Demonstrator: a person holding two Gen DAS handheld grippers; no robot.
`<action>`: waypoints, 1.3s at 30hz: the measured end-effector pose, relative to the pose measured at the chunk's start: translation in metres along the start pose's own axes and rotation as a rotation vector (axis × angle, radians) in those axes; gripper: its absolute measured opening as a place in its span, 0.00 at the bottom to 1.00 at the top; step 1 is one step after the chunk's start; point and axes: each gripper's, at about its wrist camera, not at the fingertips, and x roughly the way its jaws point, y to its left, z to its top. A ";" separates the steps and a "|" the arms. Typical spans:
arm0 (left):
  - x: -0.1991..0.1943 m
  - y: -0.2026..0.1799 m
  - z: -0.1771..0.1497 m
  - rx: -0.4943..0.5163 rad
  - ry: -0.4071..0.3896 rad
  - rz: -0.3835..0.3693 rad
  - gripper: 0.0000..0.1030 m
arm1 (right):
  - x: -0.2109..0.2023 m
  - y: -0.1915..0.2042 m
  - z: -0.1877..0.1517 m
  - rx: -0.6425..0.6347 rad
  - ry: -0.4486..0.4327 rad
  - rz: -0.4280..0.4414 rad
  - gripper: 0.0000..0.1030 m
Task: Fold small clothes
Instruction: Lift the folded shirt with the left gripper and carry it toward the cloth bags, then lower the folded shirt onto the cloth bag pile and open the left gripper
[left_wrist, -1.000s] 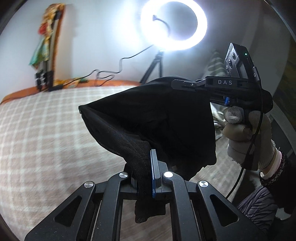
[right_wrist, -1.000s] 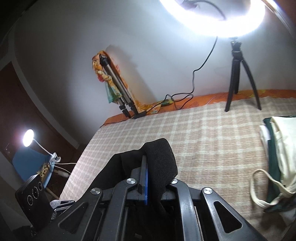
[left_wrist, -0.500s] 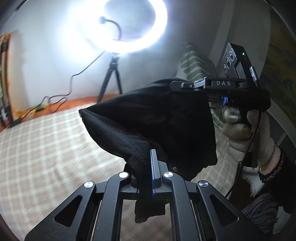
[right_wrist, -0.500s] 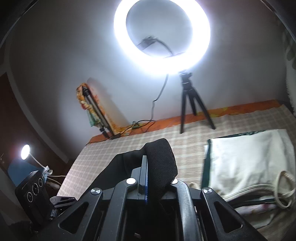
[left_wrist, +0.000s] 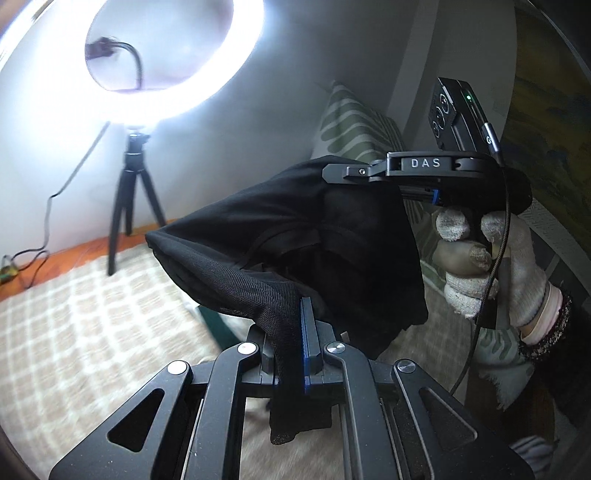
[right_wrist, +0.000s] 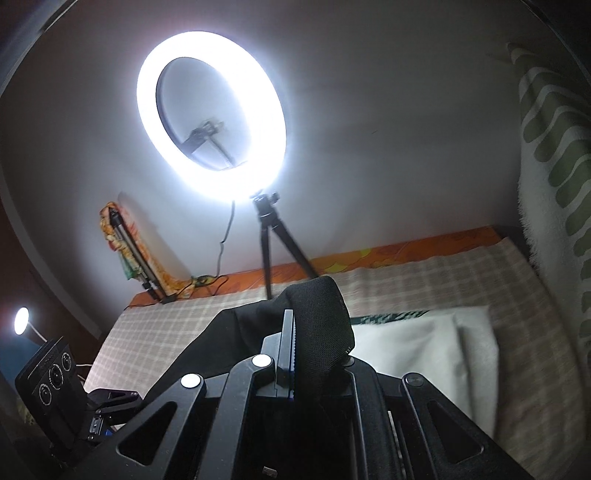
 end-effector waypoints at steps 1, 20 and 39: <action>0.005 0.000 0.001 -0.001 0.002 -0.004 0.06 | 0.001 -0.007 0.003 -0.001 0.000 -0.009 0.04; 0.067 0.015 -0.016 -0.025 0.109 0.004 0.07 | 0.074 -0.090 0.004 -0.063 0.154 -0.097 0.07; 0.018 0.018 -0.014 -0.041 0.105 0.037 0.31 | 0.087 -0.032 -0.012 -0.215 0.130 -0.255 0.28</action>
